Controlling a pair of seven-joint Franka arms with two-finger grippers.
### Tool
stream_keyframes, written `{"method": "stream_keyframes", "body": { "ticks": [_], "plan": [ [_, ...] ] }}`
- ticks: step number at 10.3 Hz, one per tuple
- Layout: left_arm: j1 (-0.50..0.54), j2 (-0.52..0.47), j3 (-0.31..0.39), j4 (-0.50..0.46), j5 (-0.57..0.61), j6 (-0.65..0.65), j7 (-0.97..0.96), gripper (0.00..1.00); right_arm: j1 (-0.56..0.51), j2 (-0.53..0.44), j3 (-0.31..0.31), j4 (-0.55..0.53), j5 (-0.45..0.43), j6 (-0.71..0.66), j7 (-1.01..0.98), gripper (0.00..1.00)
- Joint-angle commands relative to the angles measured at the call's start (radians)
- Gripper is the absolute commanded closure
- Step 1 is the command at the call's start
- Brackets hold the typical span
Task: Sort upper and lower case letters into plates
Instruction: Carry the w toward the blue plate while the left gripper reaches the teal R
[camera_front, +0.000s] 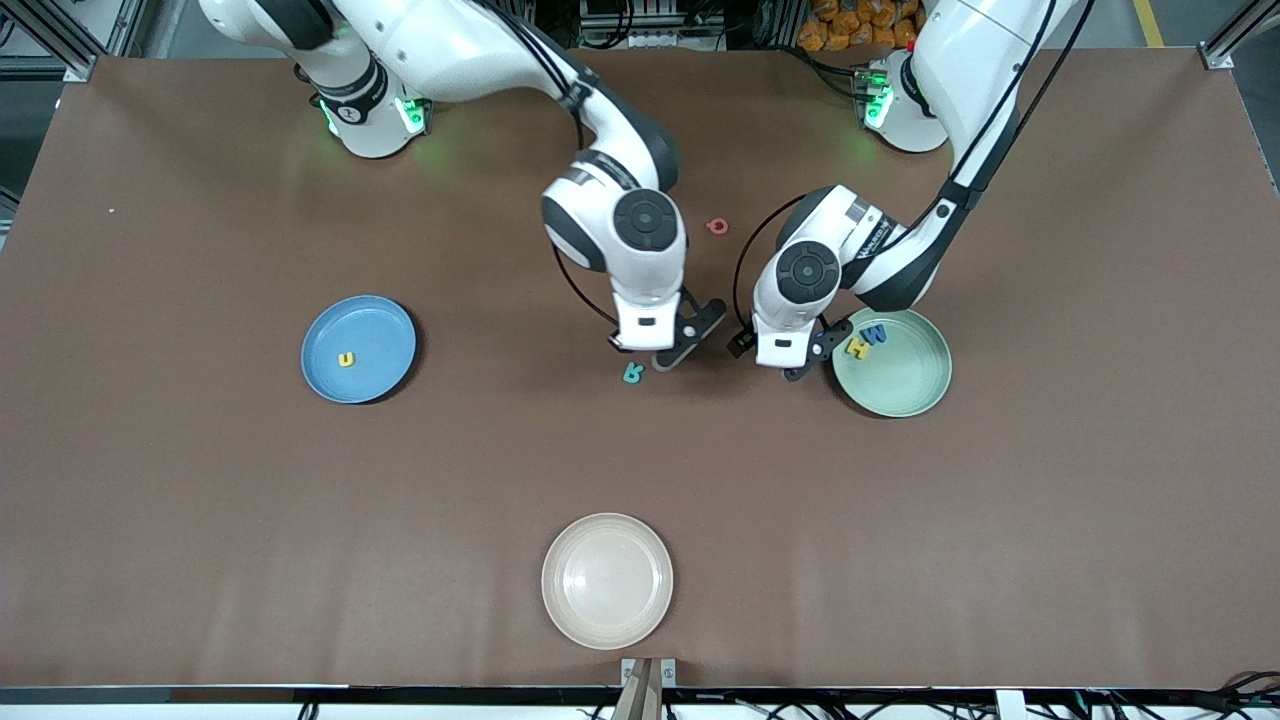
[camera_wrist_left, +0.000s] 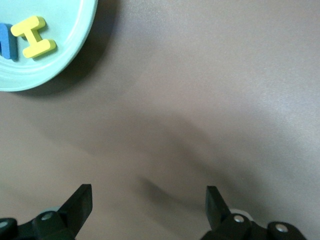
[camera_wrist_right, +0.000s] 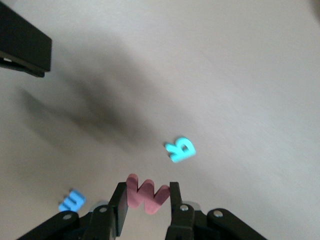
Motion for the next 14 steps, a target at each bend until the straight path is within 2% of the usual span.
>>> {"method": "stream_keyframes", "body": {
  "ticks": [1,2,4,5,6,7,10,11,14],
  "plan": [
    [-0.018,-0.012,-0.003,-0.005,-0.029,0.015,-0.022,0.00,-0.111,-0.239,0.008,-0.218,0.070,-0.063,-0.001,1.00],
    [-0.045,-0.010,-0.003,-0.004,-0.052,0.044,-0.043,0.00,-0.149,-0.285,0.008,-0.235,0.079,-0.149,0.008,1.00],
    [-0.113,0.040,-0.003,0.091,-0.063,0.083,-0.104,0.00,-0.185,-0.331,-0.059,-0.240,0.080,-0.315,0.002,1.00],
    [-0.152,0.075,-0.001,0.157,-0.049,0.083,-0.104,0.00,-0.206,-0.351,-0.096,-0.267,0.082,-0.352,0.010,1.00],
    [-0.194,0.097,0.006,0.205,-0.046,0.083,-0.083,0.00,-0.252,-0.358,-0.121,-0.290,0.126,-0.367,0.001,1.00],
    [-0.209,0.130,0.005,0.266,-0.026,0.083,-0.072,0.00,-0.281,-0.365,-0.153,-0.357,0.137,-0.372,-0.007,1.00],
    [-0.252,0.176,0.005,0.340,0.095,0.083,0.015,0.00,-0.366,-0.365,-0.219,-0.468,0.136,-0.348,-0.082,1.00],
    [-0.269,0.204,0.006,0.369,0.123,0.084,0.050,0.00,-0.369,-0.364,-0.253,-0.503,0.137,-0.307,-0.139,1.00],
    [-0.269,0.258,0.008,0.405,0.189,0.179,0.142,0.00,-0.415,-0.352,-0.268,-0.644,0.137,-0.100,-0.154,1.00]
  ]
}}
